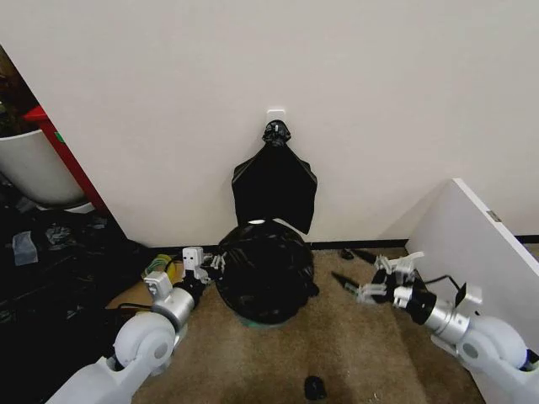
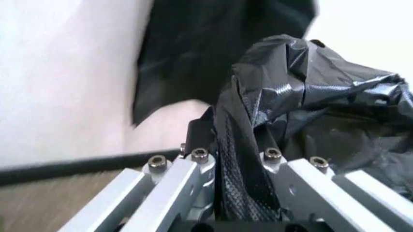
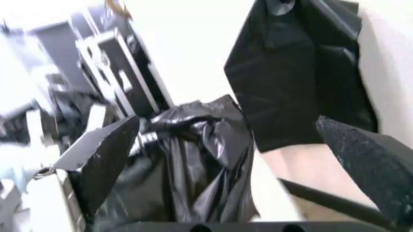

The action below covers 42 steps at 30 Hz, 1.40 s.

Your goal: Place the garbage bag over the trash bin.

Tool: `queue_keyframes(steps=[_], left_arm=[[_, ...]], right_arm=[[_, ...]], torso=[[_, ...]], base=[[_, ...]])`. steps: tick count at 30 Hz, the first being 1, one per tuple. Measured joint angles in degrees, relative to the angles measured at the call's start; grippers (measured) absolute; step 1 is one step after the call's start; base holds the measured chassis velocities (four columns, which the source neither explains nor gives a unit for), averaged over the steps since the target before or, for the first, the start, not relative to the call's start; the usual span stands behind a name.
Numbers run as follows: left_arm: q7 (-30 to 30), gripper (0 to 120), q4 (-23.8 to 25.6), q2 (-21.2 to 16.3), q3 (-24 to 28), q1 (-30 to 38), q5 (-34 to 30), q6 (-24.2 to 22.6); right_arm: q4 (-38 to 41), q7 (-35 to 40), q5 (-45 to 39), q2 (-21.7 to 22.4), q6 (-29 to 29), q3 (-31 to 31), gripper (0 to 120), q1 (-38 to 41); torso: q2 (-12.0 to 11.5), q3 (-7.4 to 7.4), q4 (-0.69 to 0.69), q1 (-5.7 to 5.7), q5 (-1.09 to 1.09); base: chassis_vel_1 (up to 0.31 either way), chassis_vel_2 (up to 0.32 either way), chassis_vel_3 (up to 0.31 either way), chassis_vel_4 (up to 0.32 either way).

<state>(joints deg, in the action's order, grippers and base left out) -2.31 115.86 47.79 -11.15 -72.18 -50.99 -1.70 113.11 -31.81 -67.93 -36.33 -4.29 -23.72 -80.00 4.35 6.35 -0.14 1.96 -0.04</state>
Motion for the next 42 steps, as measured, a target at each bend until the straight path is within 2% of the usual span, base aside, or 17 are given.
queue_keyframes(steps=[4,6,8,9,11,13,14,18,19,23,26,37,38,40,42], left_arm=[[4.0,5,-1.1,-1.5,0.4,-0.1,5.0,2.8],[7.5,5,-2.1,-2.1,1.5,0.0,11.2,7.7],[9.9,5,-2.9,-2.2,2.0,0.1,16.9,12.3],[9.9,5,-2.9,-2.2,2.0,0.1,16.9,12.3],[11.1,5,-3.8,-2.2,2.3,0.1,20.8,16.2],[11.9,5,-5.0,-2.0,2.5,0.1,23.4,20.0],[11.9,5,-5.0,-2.0,2.5,0.1,23.4,20.0],[13.5,5,-7.2,-1.8,2.9,0.9,25.7,24.9],[13.5,5,-7.2,-1.8,2.9,0.9,25.7,24.9],[15.4,5,-8.3,-1.8,3.1,1.3,26.1,27.0],[15.8,5,-8.6,-1.8,3.1,1.2,26.5,27.5],[18.9,5,-9.1,-0.9,3.7,1.4,27.2,29.2],[19.1,5,-9.1,-0.9,3.8,1.4,27.2,29.3],[19.2,5,-9.1,-0.9,3.8,1.4,27.4,29.4],[19.3,5,-9.0,-0.8,3.8,1.4,27.6,29.5]], right_arm=[[0.2,-0.3,-4.6,0.4,3.0,1.9,100,1.6],[-2.3,-2.1,-9.0,0.6,5.5,2.7,100,2.8],[-3.7,-3.3,-11.4,1.3,6.7,3.0,100,2.9],[-3.7,-3.3,-11.4,1.3,6.7,3.0,100,2.9],[-3.9,-3.8,-12.0,2.0,7.3,3.4,100,2.6],[-3.1,-2.7,-11.8,2.2,7.6,4.0,100,2.5],[-3.1,-2.7,-11.8,2.2,7.6,4.0,100,2.5],[-0.5,5.9,-12.9,1.2,8.5,4.5,100,3.2],[-0.5,5.9,-12.9,1.2,8.5,4.5,100,3.2],[1.3,13.8,-14.1,1.0,10.1,4.6,100,3.7],[2.1,14.9,-14.3,1.2,11.0,4.6,100,3.5],[3.8,12.2,-14.0,1.9,13.1,5.2,100,3.5],[3.6,11.6,-13.8,1.9,13.2,5.3,97,3.5],[3.3,10.7,-13.1,1.9,13.3,5.3,84,3.5],[3.1,10.0,-12.6,1.9,13.3,5.4,81,3.5]], torso=[[0.0,0.0,0.0,0.0,0.0],[0.0,0.0,0.02,0.0,0.01],[0.0,0.0,-0.02,0.0,0.01],[0.0,0.0,-0.02,0.0,0.01],[0.0,0.0,-0.03,0.0,0.0],[0.0,0.0,0.0,0.0,0.0],[0.0,0.0,0.0,0.0,0.0],[0.0,0.0,-0.01,0.0,0.0],[0.0,0.0,-0.01,0.0,0.0],[0.0,0.0,-0.01,0.0,0.0],[0.0,0.0,0.0,0.0,0.01],[0.0,0.0,-0.01,0.0,0.0],[0.0,0.0,-0.01,0.0,0.0],[0.0,0.0,0.0,0.0,0.0],[0.0,0.0,0.0,0.0,0.0]], base=[[0.0,0.0,0.0,0.0],[0.0,0.0,0.0,0.0],[0.0,0.0,0.0,0.0],[0.0,0.0,0.0,0.0],[0.0,0.0,0.0,0.0],[0.0,0.0,0.0,0.0],[0.0,0.0,0.0,0.0],[0.0,0.0,0.0,0.0],[0.0,0.0,0.0,0.0],[0.0,0.0,0.0,0.0],[0.0,0.0,0.0,0.0],[0.0,0.0,0.0,0.0],[0.0,0.0,0.0,0.0],[0.0,0.0,0.0,0.0],[0.0,0.0,0.0,0.0]])
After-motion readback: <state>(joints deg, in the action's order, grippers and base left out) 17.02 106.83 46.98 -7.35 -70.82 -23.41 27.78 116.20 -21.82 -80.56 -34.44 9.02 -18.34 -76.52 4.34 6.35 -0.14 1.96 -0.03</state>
